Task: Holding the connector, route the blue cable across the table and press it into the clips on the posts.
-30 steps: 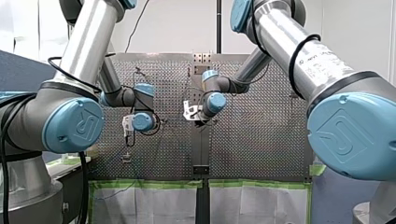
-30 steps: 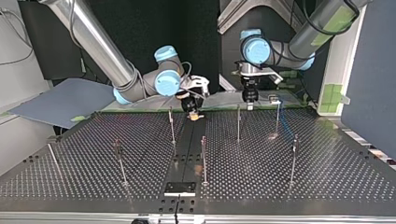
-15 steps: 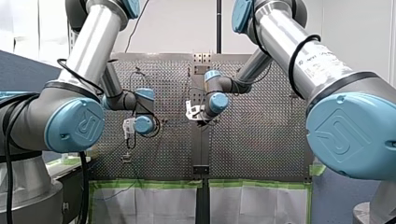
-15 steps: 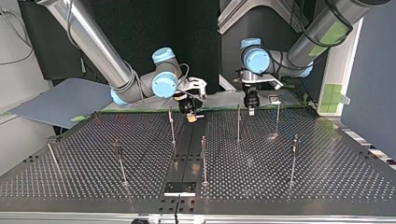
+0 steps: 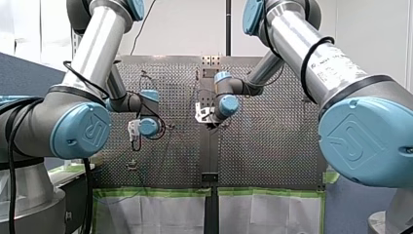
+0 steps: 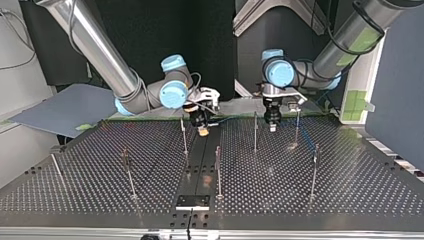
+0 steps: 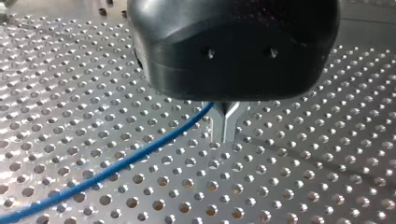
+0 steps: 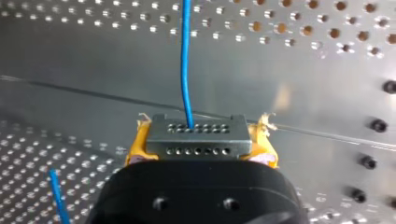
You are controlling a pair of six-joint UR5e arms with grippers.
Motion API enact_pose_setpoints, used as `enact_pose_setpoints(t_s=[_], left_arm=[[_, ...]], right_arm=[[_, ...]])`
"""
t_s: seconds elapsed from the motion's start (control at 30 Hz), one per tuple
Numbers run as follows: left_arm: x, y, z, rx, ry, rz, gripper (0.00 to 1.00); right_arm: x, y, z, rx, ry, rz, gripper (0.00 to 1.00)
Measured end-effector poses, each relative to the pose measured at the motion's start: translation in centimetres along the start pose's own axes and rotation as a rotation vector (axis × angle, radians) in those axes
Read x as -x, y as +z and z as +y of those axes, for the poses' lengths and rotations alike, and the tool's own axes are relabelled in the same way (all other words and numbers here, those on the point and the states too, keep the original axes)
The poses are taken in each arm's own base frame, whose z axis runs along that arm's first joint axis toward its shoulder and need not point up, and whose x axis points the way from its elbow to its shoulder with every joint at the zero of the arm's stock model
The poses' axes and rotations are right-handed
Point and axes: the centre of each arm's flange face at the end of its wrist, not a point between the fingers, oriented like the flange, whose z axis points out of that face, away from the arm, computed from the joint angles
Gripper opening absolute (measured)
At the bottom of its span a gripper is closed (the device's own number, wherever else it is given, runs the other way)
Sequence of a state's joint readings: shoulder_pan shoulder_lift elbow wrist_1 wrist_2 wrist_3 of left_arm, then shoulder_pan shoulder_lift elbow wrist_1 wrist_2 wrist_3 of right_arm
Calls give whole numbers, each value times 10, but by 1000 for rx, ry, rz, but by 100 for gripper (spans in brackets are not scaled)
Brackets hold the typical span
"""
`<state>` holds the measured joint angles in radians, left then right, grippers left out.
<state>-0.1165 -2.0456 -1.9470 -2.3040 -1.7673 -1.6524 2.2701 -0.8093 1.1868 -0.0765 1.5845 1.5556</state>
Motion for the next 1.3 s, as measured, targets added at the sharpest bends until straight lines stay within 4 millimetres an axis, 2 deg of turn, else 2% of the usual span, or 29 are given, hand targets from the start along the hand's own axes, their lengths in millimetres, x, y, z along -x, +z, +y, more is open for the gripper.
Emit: enact_pose_setpoints(t_s=[0.33,0.63,0.7,0.77,0.8,0.83,0.87,0.9,0.97,1.3], left_arm=[[10,14,7,6,1,-12,0],[14,22,14,4,6,-17,0],[14,23,16,8,5,-14,3],[13,22,17,17,5,-8,25],[13,22,18,21,5,-4,25],[12,21,19,29,6,4,38],[12,21,20,36,8,10,64],[11,20,20,42,9,15,64],[10,18,21,57,12,30,100],[14,3,16,71,24,96,100]], right_arm=[[-35,8,4,4,6,66,0],[-44,11,16,21,11,82,0],[-44,11,18,23,12,82,0],[-44,12,19,23,12,83,0],[-44,12,19,24,12,83,0],[-44,12,19,24,12,83,0],[-44,12,19,24,12,82,0],[-44,12,19,24,12,82,0],[-44,11,18,23,12,81,0],[-42,10,9,11,9,77,0]])
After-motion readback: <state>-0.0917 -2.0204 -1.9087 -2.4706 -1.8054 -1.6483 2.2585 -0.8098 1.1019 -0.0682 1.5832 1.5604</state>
